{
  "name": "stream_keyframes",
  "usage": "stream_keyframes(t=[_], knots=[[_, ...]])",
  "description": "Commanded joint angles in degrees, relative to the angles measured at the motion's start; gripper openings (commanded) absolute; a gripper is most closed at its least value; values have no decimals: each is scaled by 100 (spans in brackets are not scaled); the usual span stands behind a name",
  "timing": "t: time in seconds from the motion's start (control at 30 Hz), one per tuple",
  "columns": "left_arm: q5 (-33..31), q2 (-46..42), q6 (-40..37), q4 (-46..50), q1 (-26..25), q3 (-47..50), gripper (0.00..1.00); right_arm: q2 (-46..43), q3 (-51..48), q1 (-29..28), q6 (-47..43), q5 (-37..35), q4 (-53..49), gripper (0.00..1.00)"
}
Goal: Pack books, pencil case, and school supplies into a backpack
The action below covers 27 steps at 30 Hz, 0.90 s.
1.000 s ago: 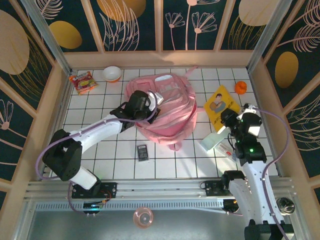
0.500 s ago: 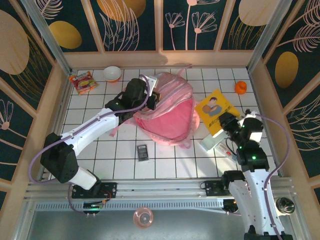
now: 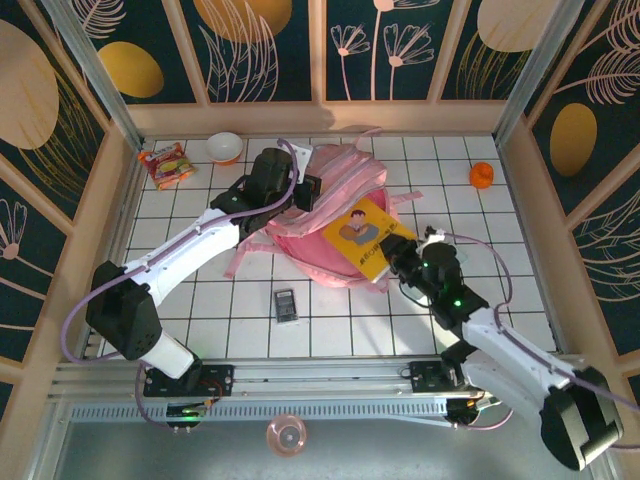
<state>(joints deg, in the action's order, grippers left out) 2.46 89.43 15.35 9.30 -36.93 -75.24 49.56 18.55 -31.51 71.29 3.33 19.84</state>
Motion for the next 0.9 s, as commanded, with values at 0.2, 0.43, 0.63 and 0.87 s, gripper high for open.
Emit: stream_keyframes(t=[0.2,0.43,0.63,0.87], knots=[[182,-232,126,-644,100,-333,0,2365,706,-372,496,-547,3289,0],[324,-248,134,-658,109,-365,0,3963,1509,-353,602,-637,4038,0],[490,-229,125,-683,107,-396,0,5257,2078,-298,1061,-629,4689,0],[512,-212,120,-719,110,-430,0,6193,3106,-299,1070,-700,4118,1]])
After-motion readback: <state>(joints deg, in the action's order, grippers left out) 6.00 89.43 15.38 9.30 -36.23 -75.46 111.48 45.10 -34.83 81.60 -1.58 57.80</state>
